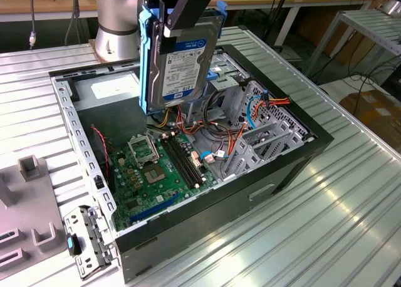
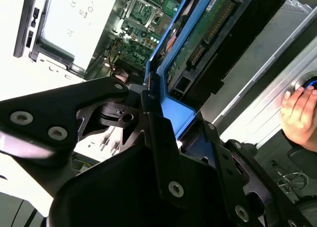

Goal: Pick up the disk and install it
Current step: 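Insert the disk into the insertion slot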

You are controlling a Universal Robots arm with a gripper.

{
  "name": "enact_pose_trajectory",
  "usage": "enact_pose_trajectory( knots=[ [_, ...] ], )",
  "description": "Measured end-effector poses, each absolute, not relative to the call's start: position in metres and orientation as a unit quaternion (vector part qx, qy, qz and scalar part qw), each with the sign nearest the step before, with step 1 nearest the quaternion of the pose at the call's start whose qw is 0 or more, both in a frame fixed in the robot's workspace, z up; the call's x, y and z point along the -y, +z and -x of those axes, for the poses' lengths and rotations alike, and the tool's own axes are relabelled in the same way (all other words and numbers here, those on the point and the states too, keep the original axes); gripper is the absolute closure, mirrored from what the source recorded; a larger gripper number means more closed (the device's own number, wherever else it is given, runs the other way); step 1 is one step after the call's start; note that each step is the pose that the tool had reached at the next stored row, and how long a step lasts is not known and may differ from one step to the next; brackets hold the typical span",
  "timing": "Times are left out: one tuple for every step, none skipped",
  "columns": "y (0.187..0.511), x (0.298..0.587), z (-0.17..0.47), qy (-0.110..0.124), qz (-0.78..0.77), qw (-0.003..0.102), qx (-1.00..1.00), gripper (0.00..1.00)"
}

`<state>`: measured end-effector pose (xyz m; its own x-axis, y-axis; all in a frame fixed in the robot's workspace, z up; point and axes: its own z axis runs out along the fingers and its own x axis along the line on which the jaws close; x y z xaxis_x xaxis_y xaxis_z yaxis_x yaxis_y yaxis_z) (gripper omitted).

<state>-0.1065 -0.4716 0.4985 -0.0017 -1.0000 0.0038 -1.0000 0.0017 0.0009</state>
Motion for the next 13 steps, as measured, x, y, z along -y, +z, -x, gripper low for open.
enact_pose_trajectory(
  knots=[
    [0.4985,0.4722,0.1061,0.001,-0.706,0.002,0.708,0.63],
    [0.4985,0.4731,0.1056,0.001,-0.706,0.002,0.708,0.63],
    [0.4985,0.4736,0.1053,0.001,-0.707,0.002,0.708,0.63],
    [0.4985,0.4740,0.1051,0.001,-0.706,0.002,0.708,0.63],
    [0.4985,0.4747,0.1047,0.001,-0.706,0.002,0.708,0.63],
    [0.4985,0.4752,0.1044,0.001,-0.707,0.002,0.708,0.63],
    [0.4985,0.4756,0.1043,0.001,-0.706,0.002,0.708,0.63],
    [0.4985,0.4760,0.1041,0.001,-0.706,0.002,0.708,0.63],
    [0.4985,0.4764,0.1039,0.001,-0.707,0.002,0.708,0.63],
    [0.4985,0.4768,0.1038,0.001,-0.706,0.002,0.708,0.63],
    [0.4985,0.4772,0.1038,0.001,-0.706,0.002,0.708,0.63],
    [0.4985,0.4780,0.1037,0.001,-0.707,0.002,0.708,0.63],
    [0.4985,0.4787,0.1037,0.001,-0.707,0.002,0.708,0.63]
  ],
)
